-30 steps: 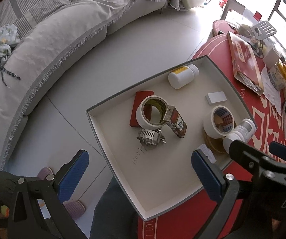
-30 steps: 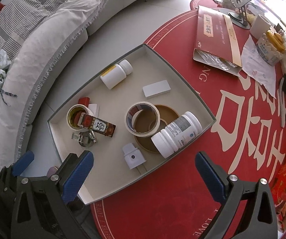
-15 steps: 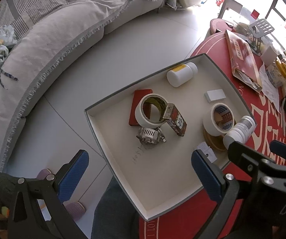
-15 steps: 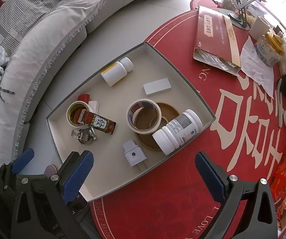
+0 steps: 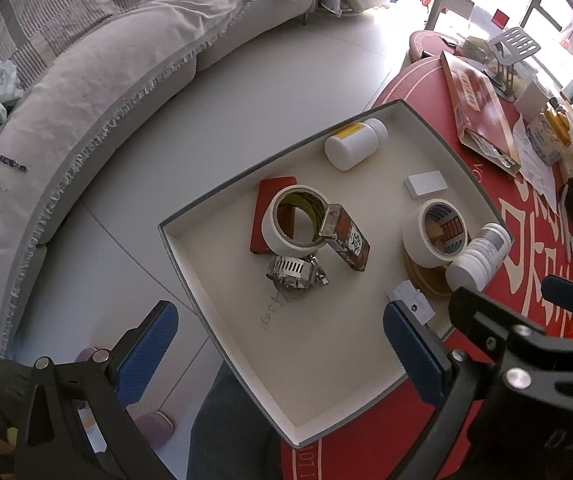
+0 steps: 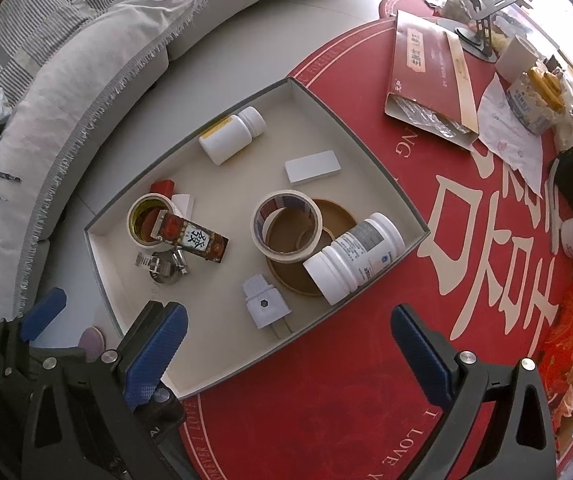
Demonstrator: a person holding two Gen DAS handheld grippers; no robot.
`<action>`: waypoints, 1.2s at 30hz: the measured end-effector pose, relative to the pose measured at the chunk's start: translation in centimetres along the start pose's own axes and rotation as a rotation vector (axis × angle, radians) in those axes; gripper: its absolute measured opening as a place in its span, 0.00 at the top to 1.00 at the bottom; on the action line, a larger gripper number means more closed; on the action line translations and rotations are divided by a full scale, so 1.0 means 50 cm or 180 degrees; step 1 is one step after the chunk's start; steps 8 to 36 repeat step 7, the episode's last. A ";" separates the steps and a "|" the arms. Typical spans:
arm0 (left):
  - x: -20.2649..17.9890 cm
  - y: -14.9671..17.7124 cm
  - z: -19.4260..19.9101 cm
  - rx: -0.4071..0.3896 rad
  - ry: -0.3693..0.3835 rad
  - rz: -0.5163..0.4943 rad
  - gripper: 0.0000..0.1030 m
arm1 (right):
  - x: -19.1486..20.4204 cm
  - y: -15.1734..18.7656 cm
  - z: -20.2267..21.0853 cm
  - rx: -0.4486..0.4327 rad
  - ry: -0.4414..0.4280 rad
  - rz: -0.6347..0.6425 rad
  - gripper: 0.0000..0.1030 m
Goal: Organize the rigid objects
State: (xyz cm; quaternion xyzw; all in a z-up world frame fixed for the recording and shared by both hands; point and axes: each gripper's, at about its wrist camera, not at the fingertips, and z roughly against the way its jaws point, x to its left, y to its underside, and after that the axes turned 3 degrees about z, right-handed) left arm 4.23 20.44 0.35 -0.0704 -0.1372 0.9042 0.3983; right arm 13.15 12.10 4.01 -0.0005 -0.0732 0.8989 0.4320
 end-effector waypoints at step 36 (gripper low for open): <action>0.006 -0.007 -0.002 -0.0084 0.0066 0.0001 0.01 | 0.006 -0.007 0.001 -0.0029 0.0040 -0.0014 0.01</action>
